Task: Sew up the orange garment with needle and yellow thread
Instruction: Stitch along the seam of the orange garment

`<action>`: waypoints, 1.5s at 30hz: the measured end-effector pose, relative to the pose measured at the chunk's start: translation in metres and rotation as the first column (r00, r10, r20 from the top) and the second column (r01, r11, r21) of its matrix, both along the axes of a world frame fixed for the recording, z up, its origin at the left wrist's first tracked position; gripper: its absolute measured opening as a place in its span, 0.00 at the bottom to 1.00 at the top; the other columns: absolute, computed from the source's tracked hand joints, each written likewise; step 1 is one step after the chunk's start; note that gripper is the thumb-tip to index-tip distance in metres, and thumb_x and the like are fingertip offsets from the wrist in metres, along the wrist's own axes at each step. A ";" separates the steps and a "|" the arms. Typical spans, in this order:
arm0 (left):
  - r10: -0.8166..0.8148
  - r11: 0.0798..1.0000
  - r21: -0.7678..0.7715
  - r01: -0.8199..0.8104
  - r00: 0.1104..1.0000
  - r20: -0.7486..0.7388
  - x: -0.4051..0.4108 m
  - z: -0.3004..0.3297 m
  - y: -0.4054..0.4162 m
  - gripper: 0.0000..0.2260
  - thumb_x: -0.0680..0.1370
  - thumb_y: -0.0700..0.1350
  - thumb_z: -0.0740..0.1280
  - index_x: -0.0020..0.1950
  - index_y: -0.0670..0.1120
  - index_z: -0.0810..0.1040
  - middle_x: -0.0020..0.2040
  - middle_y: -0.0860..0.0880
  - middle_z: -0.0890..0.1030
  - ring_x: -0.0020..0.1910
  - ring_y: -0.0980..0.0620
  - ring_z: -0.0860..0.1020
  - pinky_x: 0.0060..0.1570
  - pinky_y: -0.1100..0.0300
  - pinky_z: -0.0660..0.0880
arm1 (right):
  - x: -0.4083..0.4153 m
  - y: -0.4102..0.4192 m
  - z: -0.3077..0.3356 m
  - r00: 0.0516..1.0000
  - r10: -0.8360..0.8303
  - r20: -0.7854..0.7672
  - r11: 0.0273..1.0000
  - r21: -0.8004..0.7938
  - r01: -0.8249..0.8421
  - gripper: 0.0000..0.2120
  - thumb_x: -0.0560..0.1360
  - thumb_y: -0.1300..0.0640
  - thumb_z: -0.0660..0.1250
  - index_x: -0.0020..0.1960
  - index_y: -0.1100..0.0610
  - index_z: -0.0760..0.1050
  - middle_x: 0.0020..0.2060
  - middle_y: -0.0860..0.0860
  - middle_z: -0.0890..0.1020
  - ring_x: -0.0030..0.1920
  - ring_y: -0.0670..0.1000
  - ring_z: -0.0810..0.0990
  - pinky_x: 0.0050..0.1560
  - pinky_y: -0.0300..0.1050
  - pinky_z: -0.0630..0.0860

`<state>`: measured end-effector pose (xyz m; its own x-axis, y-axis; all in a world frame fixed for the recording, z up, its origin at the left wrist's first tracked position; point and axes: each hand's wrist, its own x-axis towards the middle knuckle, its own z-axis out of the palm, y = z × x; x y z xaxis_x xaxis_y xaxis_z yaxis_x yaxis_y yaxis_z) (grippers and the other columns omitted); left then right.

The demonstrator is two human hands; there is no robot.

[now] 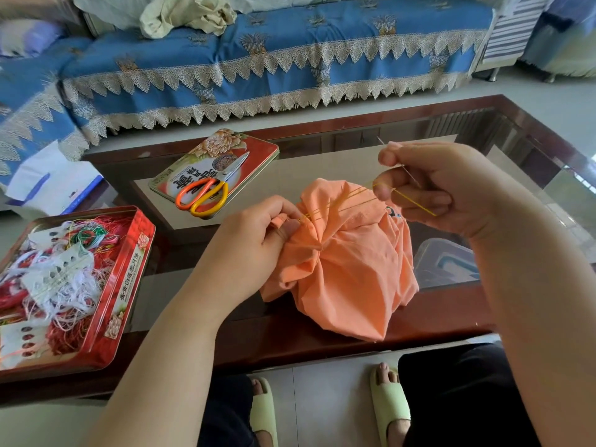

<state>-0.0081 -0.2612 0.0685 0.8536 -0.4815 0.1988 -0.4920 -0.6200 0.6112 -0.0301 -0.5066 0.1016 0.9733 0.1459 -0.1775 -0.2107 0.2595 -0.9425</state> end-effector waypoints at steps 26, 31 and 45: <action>-0.214 0.971 -0.023 0.236 0.830 -0.516 0.002 0.009 0.006 0.05 0.68 0.58 0.70 0.43 0.62 0.82 0.44 0.66 0.82 0.45 0.67 0.78 0.44 0.67 0.75 | 0.002 -0.019 -0.005 0.996 0.041 0.074 0.958 0.281 -0.060 0.10 0.79 0.57 0.52 0.40 0.53 0.66 0.24 0.47 0.76 0.13 0.41 0.57 0.13 0.29 0.53; -0.221 0.974 -0.068 0.218 0.824 -0.522 0.001 0.008 0.006 0.07 0.66 0.59 0.70 0.43 0.63 0.81 0.47 0.63 0.82 0.46 0.62 0.80 0.42 0.65 0.78 | 0.012 -0.026 -0.018 0.937 -0.348 -0.009 0.796 0.524 0.301 0.14 0.82 0.60 0.50 0.40 0.54 0.66 0.38 0.48 0.84 0.14 0.44 0.58 0.16 0.31 0.52; -0.244 0.957 -0.008 0.289 0.792 -0.560 0.003 0.005 0.008 0.07 0.67 0.59 0.70 0.43 0.64 0.82 0.49 0.62 0.82 0.52 0.64 0.78 0.50 0.65 0.78 | 0.014 -0.040 -0.019 0.704 -0.709 0.030 0.617 0.510 0.599 0.18 0.83 0.59 0.50 0.35 0.55 0.64 0.48 0.52 0.86 0.17 0.44 0.56 0.19 0.37 0.56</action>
<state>-0.0051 -0.2532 0.0732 0.6438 -0.6999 -0.3093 -0.2399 -0.5685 0.7869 -0.0160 -0.5464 0.0821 0.8405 -0.5396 -0.0488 0.3656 0.6313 -0.6839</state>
